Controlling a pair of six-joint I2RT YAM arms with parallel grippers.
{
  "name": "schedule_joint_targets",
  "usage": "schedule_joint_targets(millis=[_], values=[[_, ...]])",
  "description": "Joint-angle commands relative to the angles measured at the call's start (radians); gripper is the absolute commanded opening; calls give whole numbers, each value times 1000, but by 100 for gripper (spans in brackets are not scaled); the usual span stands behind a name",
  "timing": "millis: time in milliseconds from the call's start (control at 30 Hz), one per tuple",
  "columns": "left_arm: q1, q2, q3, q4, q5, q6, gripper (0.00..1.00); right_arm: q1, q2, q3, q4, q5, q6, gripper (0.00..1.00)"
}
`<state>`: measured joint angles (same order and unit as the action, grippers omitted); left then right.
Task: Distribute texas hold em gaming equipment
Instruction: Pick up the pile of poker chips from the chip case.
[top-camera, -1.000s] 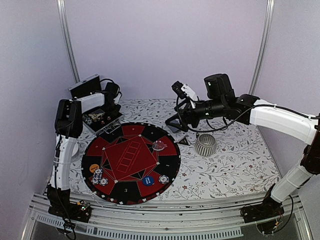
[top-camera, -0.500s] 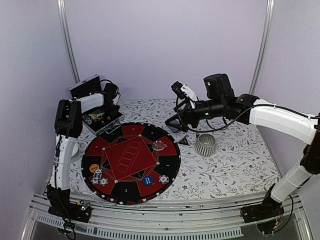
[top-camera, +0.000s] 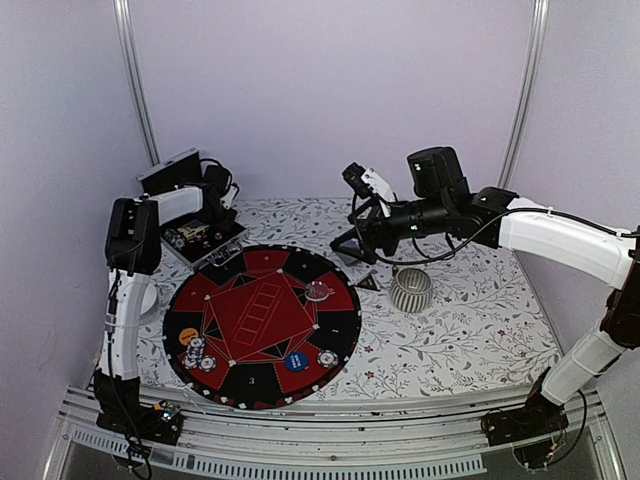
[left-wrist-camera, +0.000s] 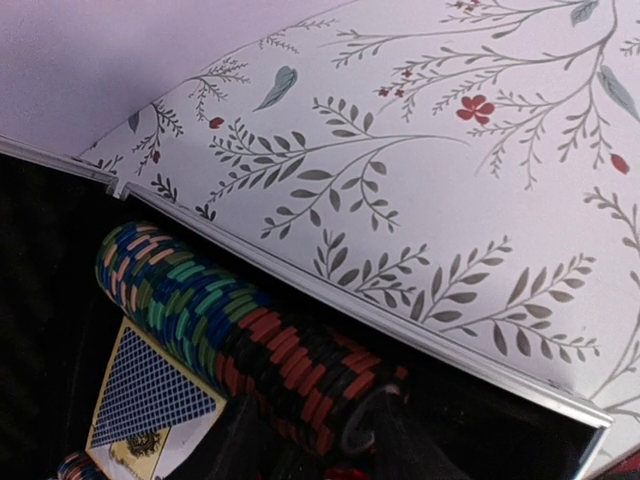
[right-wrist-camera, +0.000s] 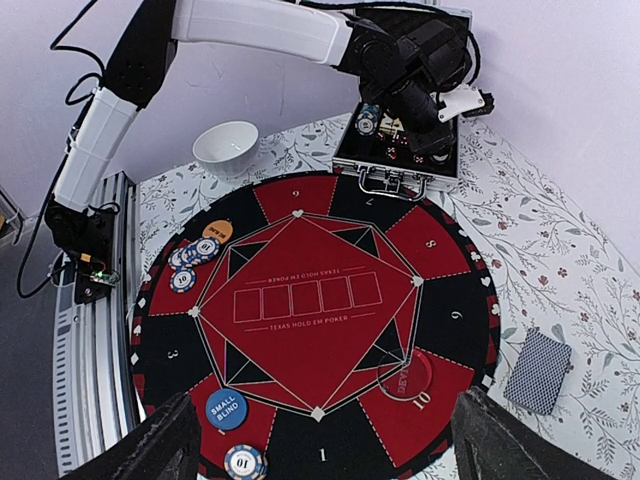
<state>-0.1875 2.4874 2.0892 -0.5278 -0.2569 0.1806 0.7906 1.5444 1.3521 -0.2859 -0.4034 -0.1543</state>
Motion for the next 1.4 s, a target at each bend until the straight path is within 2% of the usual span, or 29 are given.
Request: schedule_joint_targets(millis=[0,233,567,733,867,1033,1267,1367], values=[[-59,-53,-97,26,70,53,42,-4,6,35,-9,-16,-8,89],[-97,-93,-151,63,-12,93,43,-5,7,32,-12,-23,-10,89],[-73,-35,-80,70,-171,94,43,-5,0,26,-21,-24,-13,89],[-68,-31,-72,75,-196,99,49,-5,6,31,-23,-36,-13,89],[-43,-21,-60,64,-151,71,50,-5,7,32,-27,-38,-13,89],[-28,-17,-63,62,-21,62,50,-5,10,32,-31,-35,-16,89],[-19,22,-20,56,7,58,49,-4,16,35,-36,-40,-13,89],[-9,32,0,48,49,45,44,-5,20,39,-44,-38,-16,89]])
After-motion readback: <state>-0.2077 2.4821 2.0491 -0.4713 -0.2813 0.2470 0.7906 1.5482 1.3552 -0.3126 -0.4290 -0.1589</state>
